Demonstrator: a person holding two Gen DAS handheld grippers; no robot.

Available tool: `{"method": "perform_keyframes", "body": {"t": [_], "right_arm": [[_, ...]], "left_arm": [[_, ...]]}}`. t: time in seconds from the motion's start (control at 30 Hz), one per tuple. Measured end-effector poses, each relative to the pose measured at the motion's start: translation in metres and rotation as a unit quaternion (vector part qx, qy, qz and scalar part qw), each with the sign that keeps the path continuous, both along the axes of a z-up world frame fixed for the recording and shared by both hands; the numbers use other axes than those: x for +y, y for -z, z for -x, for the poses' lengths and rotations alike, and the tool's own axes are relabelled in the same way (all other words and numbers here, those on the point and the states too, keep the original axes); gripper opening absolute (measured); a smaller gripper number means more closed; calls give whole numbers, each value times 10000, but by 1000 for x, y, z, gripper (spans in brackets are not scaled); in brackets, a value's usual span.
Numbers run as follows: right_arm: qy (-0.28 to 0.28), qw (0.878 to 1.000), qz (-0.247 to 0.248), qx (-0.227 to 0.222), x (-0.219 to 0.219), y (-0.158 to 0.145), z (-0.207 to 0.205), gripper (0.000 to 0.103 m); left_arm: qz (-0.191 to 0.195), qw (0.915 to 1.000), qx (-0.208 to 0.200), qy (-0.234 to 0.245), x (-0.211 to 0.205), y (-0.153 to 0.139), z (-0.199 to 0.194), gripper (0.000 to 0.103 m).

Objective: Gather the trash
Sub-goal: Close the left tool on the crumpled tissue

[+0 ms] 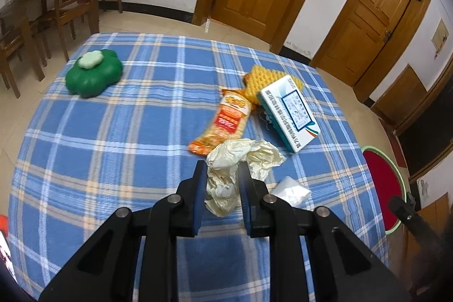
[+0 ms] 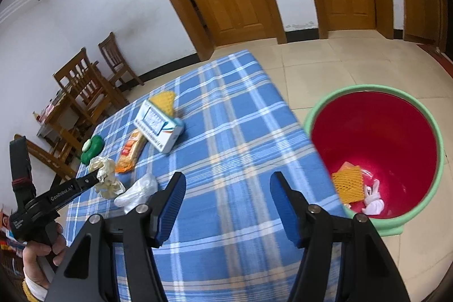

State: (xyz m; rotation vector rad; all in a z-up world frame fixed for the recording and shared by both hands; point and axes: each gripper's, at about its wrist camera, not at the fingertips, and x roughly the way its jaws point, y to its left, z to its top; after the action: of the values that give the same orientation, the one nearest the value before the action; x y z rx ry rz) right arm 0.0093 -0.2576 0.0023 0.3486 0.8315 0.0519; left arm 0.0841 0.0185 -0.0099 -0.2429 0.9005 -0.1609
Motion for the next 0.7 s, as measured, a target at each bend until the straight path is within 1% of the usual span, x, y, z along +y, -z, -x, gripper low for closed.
{"method": "perform_keyframes", "body": {"t": [0.3,0.57,0.7], "right_arm": [[-397,9991,146,25,38,3,-7,65],[-642,9977,237,23,65,0,-17,66],[-775,9966,250,109,82,5,-25,66]], "left_arm": [[38,9993,-97,-365,35,-2,19,21],[83,9977,-95,-668,62,3,29,21],[76,9971,-77,-758,70,8,32,21]]}}
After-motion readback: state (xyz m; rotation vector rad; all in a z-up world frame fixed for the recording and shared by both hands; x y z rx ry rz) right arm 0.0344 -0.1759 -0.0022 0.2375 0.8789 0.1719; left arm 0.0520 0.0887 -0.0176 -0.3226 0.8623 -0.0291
